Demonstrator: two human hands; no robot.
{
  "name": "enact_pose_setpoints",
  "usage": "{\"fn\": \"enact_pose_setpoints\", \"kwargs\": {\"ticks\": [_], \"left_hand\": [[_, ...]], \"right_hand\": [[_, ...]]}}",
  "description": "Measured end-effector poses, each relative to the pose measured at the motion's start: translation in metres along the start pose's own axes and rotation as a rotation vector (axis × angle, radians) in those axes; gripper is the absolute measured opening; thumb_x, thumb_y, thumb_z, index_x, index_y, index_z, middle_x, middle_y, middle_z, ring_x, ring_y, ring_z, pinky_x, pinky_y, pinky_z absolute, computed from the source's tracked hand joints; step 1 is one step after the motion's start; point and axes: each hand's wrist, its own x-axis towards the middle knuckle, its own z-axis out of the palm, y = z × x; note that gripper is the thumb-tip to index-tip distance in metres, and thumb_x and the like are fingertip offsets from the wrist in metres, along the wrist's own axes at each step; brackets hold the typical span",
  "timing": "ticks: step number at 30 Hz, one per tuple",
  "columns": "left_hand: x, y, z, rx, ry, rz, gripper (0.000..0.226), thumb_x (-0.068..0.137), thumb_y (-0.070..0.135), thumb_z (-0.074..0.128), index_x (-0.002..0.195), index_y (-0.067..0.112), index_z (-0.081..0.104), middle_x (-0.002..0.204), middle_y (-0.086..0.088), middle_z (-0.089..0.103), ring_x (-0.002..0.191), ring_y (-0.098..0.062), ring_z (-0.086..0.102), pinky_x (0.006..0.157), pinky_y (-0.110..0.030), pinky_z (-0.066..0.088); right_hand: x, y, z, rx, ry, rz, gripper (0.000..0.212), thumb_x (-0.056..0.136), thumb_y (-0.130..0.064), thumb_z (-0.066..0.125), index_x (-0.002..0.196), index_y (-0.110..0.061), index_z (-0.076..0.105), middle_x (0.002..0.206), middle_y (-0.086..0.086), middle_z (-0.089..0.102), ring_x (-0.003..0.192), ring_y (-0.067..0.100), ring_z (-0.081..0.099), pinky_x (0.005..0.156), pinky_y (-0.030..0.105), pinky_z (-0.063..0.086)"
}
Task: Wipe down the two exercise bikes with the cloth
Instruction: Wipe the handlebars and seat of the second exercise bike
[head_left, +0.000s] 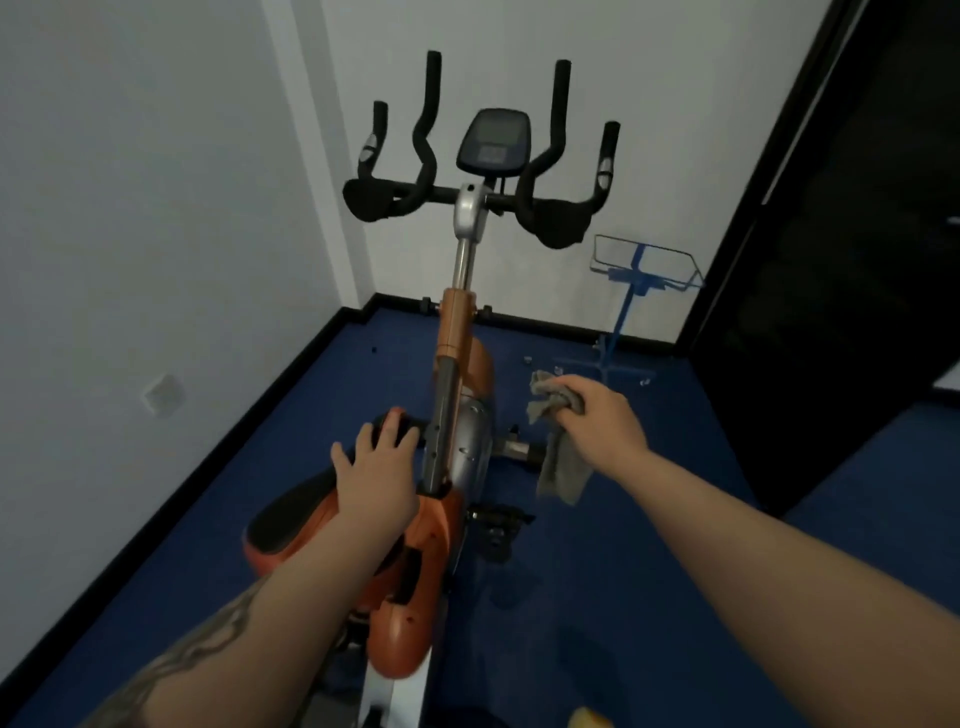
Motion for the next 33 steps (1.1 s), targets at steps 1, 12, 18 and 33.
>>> {"fn": "enact_pose_setpoints", "kwargs": {"ticks": [1, 12, 18, 33], "left_hand": [[-0.008, -0.002, -0.003, -0.028, 0.011, 0.004, 0.069, 0.093, 0.021, 0.054, 0.152, 0.031, 0.020, 0.163, 0.005, 0.002, 0.148, -0.030, 0.005, 0.116, -0.061, 0.006], [-0.069, -0.032, -0.039, -0.115, -0.013, 0.052, 0.067, 0.092, 0.028, 0.052, 0.152, 0.032, 0.022, 0.164, 0.002, 0.003, 0.149, -0.030, 0.003, 0.117, -0.061, 0.004], [-0.078, -0.033, -0.037, -0.139, -0.016, 0.048, 0.068, 0.091, 0.030, 0.053, 0.152, 0.031, 0.024, 0.163, 0.001, 0.005, 0.148, -0.030, 0.006, 0.116, -0.061, 0.009], [-0.093, 0.003, -0.019, -0.152, -0.002, -0.021, 0.068, 0.091, 0.032, 0.051, 0.152, 0.034, 0.021, 0.163, 0.000, 0.010, 0.146, -0.030, 0.015, 0.117, -0.054, 0.014]], "right_hand": [[-0.011, -0.005, 0.003, -0.014, -0.006, 0.003, 0.030, 0.095, -0.020, 0.057, 0.122, -0.034, 0.063, 0.128, -0.008, 0.061, 0.111, 0.020, 0.057, 0.080, 0.031, 0.048], [-0.085, -0.046, 0.016, -0.012, 0.004, 0.028, 0.033, 0.094, -0.020, 0.059, 0.124, -0.034, 0.061, 0.127, -0.009, 0.061, 0.110, 0.016, 0.056, 0.083, 0.032, 0.050], [-0.093, -0.043, 0.014, -0.022, -0.021, 0.027, 0.033, 0.093, -0.020, 0.059, 0.124, -0.033, 0.062, 0.127, -0.008, 0.061, 0.111, 0.017, 0.056, 0.079, 0.027, 0.045], [-0.098, -0.019, 0.027, 0.024, -0.161, -0.039, 0.031, 0.093, -0.020, 0.060, 0.120, -0.034, 0.064, 0.118, -0.009, 0.065, 0.105, 0.014, 0.059, 0.081, 0.030, 0.050]]}}
